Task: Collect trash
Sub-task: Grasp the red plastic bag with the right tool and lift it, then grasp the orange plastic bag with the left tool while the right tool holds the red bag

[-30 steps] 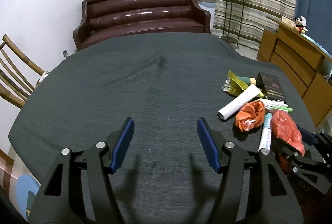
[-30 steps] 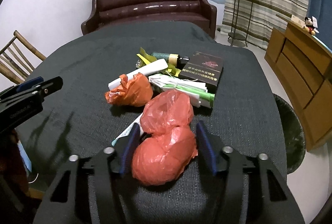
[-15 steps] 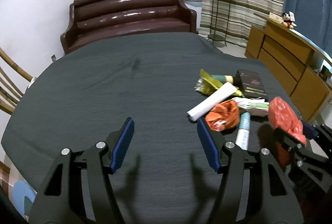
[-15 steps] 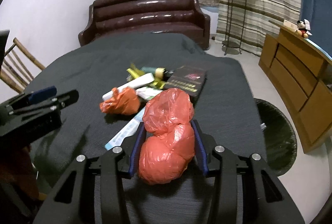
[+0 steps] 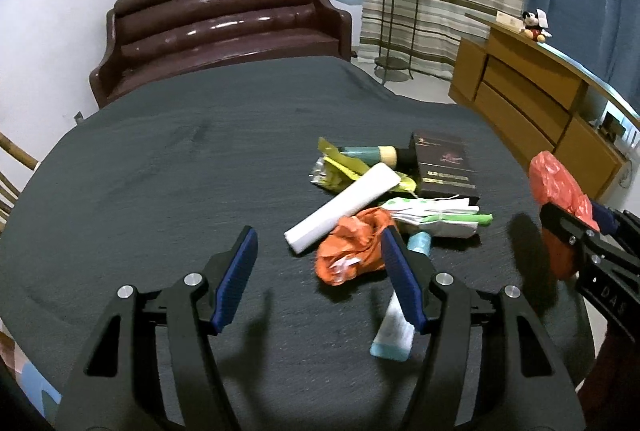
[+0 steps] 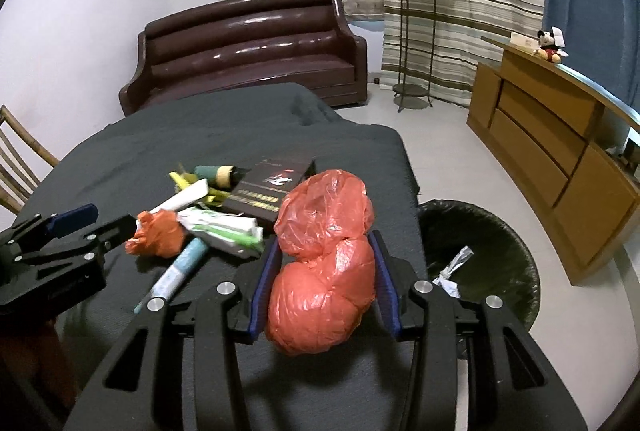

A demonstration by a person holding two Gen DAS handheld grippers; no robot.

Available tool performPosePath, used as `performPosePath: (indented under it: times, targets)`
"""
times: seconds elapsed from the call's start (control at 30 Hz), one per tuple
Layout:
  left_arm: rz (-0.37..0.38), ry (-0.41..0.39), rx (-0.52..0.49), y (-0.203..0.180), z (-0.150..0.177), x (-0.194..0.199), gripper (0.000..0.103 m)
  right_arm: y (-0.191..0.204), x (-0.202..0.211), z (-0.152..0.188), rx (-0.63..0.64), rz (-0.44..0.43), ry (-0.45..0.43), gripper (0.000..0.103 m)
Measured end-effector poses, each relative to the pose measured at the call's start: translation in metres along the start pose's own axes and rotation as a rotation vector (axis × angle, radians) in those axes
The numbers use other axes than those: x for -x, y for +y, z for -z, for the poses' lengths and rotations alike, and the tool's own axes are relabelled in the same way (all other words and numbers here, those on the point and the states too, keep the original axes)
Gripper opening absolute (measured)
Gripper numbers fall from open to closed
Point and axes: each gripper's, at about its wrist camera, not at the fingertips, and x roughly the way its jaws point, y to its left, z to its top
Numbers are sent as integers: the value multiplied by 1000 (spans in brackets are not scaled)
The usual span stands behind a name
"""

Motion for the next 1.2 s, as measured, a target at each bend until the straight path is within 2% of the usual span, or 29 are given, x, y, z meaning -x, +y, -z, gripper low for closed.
performPosePath:
  times: [0.07, 0.53, 0.6, 0.67, 0.77, 1.2]
  targets:
    - [6, 7, -3, -5, -2, -4, 66, -4, -2, -2, 0, 2, -1, 44]
    - [9, 59, -25, -19, -4, -30, 66, -19, -17, -3, -19, -20, 18, 44]
    - [14, 64, -27, -20, -3, -32, 65, -20, -19, -3, -21, -23, 23, 44]
    - [24, 75, -31, -20, -3, -34, 55, -21, -21, -2, -23, -25, 26, 44]
    - [36, 84, -35, -20, -4, -38, 49, -22, -22, -2, -26, -29, 31, 44]
    - [48, 65, -15, -8, 0, -28, 46, -20, -23, -1, -26, -30, 28, 44]
